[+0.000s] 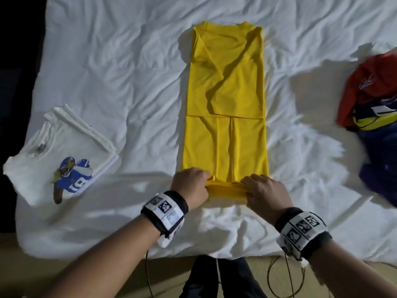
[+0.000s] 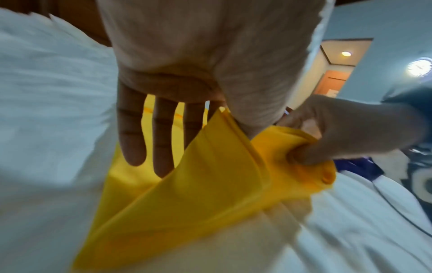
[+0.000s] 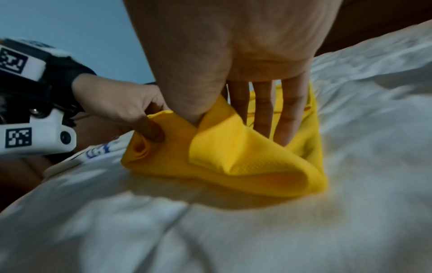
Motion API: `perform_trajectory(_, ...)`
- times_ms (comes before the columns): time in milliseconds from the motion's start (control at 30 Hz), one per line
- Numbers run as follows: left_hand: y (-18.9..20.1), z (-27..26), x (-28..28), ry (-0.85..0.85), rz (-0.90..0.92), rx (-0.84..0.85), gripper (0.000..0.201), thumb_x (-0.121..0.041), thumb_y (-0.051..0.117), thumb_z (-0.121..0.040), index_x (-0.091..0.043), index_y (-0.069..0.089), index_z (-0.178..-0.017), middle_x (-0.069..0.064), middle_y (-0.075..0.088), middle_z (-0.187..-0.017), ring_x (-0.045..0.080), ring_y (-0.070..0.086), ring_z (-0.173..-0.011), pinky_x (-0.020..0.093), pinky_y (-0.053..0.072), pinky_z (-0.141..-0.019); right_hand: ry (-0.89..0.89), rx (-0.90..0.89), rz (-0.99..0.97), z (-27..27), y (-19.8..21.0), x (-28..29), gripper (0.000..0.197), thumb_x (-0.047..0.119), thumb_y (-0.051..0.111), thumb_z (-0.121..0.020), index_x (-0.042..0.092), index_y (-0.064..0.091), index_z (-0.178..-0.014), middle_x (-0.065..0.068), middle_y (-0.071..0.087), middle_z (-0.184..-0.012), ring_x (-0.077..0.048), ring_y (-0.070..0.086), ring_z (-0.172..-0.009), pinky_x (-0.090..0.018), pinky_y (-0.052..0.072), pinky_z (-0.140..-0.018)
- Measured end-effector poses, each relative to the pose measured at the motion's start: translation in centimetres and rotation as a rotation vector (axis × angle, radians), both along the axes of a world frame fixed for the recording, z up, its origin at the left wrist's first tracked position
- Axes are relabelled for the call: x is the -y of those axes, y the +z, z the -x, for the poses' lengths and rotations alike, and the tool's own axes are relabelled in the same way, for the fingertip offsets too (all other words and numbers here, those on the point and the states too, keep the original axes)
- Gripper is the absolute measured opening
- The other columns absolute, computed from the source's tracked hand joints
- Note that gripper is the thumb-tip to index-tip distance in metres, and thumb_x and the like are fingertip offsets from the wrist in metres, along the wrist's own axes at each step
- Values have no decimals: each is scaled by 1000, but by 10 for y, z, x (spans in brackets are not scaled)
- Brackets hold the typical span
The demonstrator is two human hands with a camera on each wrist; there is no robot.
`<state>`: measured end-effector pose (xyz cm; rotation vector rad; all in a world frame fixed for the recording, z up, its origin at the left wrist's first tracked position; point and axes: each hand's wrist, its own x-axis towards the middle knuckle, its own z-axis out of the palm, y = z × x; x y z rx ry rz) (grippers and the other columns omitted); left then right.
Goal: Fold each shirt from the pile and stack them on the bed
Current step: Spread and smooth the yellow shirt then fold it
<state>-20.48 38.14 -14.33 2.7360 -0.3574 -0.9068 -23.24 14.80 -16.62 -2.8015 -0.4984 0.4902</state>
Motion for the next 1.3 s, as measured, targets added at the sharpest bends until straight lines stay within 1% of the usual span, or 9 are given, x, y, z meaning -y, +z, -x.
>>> perform_trajectory(233, -1, -125, -12, 191, 19, 105, 11, -13, 54, -86, -14, 51, -76, 2, 54, -76, 36, 56, -76, 37, 45, -68, -189, -128, 89, -122, 13, 4, 8, 12, 54, -82, 17, 58, -86, -7, 62, -83, -37, 58, -75, -33, 33, -56)
perform_trajectory(367, -25, -174, -26, 418, 134, 98, 19, -21, 59, -88, -23, 72, -102, 6, 69, -94, 37, 67, -93, 36, 53, -76, -335, -73, -54, -181, 1, 8, 12, 7, 53, -84, 14, 61, -89, -9, 61, -81, -34, 52, -69, -33, 35, -56)
perform_trajectory(500, -53, -203, -33, 674, 290, 176, 20, -15, 63, -79, -13, 51, -63, -1, 48, -55, 26, 44, -56, 30, 36, -54, -517, -65, -255, -222, -21, 17, 36, 6, 54, -87, 21, 70, -116, -6, 63, -89, -29, 53, -75, -31, 41, -64)
perform_trajectory(633, -77, -220, -39, 874, 421, 174, 27, -16, 75, -81, -8, 58, -62, -2, 53, -54, 21, 45, -56, 30, 37, -56, -654, -43, -423, -247, -47, 21, 36, 1, 57, -90, 21, 69, -118, -4, 64, -94, -20, 53, -76, -15, 35, -51)
perform_trajectory(733, -88, -227, -41, 966, 516, 207, 34, -17, 79, -82, -18, 57, -56, -12, 49, -46, 8, 42, -48, 25, 34, -51, -789, -34, -506, -261, -60, 24, 33, 9, 68, -90, 24, 69, -119, -3, 65, -97, -20, 57, -87, -25, 44, -66)
perform_trajectory(833, -98, -232, -44, 1007, 563, 239, 20, -23, 81, -83, -14, 70, -69, -9, 64, -58, 6, 52, -52, 27, 45, -55, -913, -44, -600, -272, -70, 26, 30, 16, 75, -87, 29, 69, -113, -3, 70, -96, -23, 67, -89, -38, 57, -79)
perform_trajectory(967, -106, -237, -47, 1026, 566, 251, 18, -31, 83, -83, -14, 77, -86, -2, 76, -78, 20, 73, -77, 41, 61, -77, -1006, -71, -655, -281, -77, 29, 31, 19, 80, -85, 18, 72, -115, -4, 74, -99, -21, 70, -93, -38, 59, -85)
perform_trajectory(1200, -112, -239, -48, 972, 508, 270, 25, -43, 81, -82, -21, 72, -81, -6, 75, -79, 18, 72, -78, 45, 60, -77, -1024, -78, -610, -283, -79, 26, 32, 21, 78, -87, 16, 70, -118, -3, 72, -102, -20, 68, -94, -36, 57, -84)
perform_trajectory(1300, -99, -233, -38, 867, 344, 398, 41, -50, 75, -86, -18, 66, -108, 3, 69, -107, 29, 65, -102, 46, 54, -89, -973, -7, -507, -276, -70, 21, 47, 24, 75, -89, 17, 58, -133, -4, 66, -120, -26, 61, -111, -42, 51, -97)
